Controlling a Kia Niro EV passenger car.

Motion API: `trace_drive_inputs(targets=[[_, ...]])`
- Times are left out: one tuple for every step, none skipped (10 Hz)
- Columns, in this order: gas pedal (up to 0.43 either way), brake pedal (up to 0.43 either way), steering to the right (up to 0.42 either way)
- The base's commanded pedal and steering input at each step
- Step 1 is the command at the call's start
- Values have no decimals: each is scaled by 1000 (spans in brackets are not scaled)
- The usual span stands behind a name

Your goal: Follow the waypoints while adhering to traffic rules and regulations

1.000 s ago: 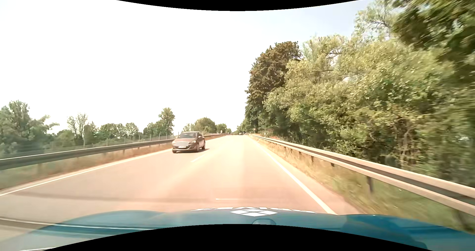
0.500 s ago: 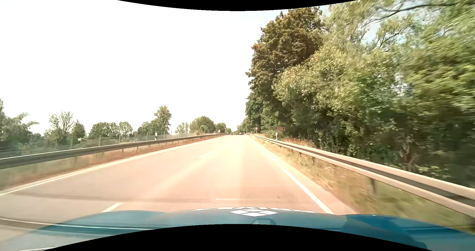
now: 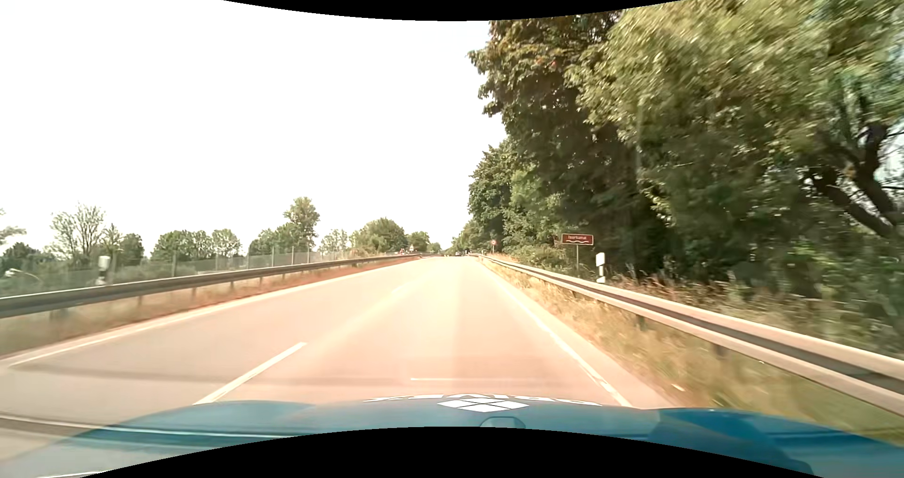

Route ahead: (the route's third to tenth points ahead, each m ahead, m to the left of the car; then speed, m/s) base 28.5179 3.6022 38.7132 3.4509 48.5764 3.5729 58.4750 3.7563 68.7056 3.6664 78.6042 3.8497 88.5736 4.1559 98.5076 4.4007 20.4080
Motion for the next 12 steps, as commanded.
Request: trace_drive_inputs(targets=[[157,0,-3],[157,0,-3],[157,0,-3],[157,0,-3],[157,0,-3],[157,0,-3],[169,0,-3],[169,0,-3],[169,0,-3],[169,0,-3],[169,0,-3],[169,0,-3]])
